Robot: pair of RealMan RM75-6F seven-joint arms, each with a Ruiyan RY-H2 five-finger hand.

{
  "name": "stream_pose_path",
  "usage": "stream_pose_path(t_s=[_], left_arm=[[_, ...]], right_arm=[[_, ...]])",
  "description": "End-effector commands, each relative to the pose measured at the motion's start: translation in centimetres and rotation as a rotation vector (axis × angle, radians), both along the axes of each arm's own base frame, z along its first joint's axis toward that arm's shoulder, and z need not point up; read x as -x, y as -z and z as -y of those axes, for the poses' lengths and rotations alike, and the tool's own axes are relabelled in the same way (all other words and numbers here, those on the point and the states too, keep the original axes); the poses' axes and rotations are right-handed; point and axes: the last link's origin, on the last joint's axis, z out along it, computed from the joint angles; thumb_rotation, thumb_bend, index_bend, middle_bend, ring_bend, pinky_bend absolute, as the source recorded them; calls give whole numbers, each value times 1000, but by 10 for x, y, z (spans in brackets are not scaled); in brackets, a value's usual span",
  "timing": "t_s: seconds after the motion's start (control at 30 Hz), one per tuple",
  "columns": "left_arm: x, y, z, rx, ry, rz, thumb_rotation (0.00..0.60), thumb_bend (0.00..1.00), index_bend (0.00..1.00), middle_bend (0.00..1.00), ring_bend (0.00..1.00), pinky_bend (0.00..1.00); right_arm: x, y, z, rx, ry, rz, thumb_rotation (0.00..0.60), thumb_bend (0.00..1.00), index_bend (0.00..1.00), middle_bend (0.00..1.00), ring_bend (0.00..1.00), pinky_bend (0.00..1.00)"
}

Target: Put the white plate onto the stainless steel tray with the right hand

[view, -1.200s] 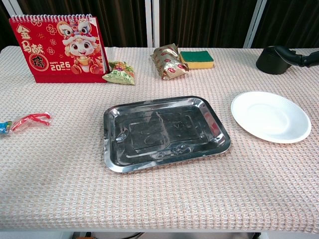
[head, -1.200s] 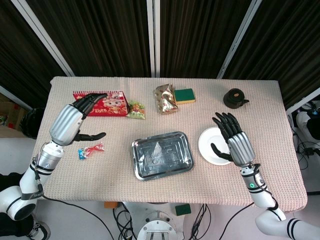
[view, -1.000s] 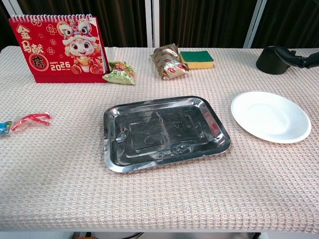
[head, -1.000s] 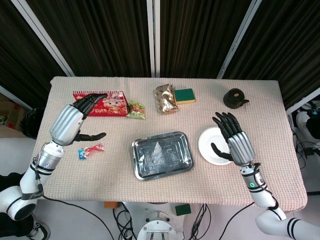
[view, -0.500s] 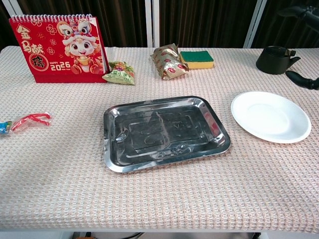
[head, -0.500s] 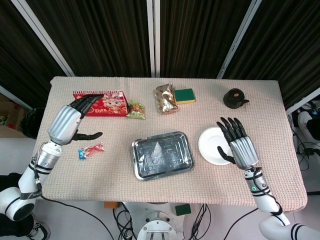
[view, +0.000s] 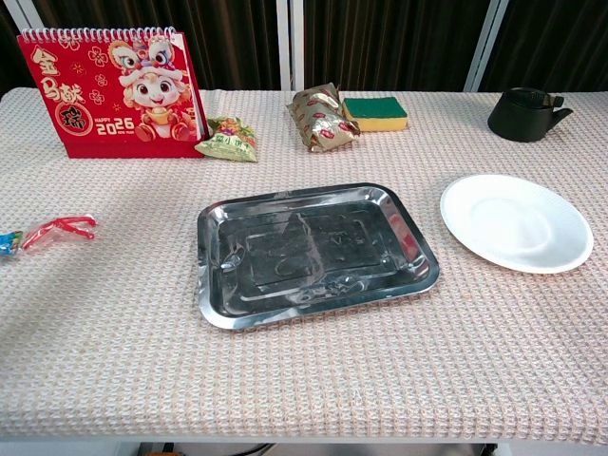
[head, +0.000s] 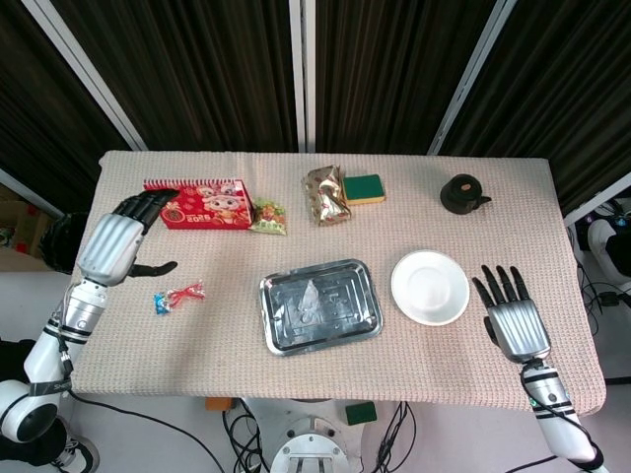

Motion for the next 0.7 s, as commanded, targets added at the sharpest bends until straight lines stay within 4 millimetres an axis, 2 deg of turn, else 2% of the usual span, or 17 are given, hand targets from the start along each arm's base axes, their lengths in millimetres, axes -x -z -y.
stream_pose_path(t_s=[0.03, 0.3, 0.47, 0.7], left_arm=[[15, 5, 3, -7, -39, -20, 600, 43, 99, 105, 105, 170], [37, 10, 11, -38, -80, -39, 600, 44, 99, 105, 105, 162], [43, 8, 11, -62, -81, -42, 600, 43, 99, 105, 105, 162], [45, 9, 11, -63, -77, -36, 600, 43, 99, 105, 105, 162]], right_arm=[[17, 6, -6, -28, 60, 21, 600, 435, 123, 0, 0, 0], [23, 32, 2, -40, 68, 128, 600, 428, 108, 0, 0, 0], [22, 46, 6, -77, 51, 104, 600, 423, 75, 0, 0, 0], [14, 59, 11, -124, 37, 106, 600, 284, 60, 0, 0, 0]])
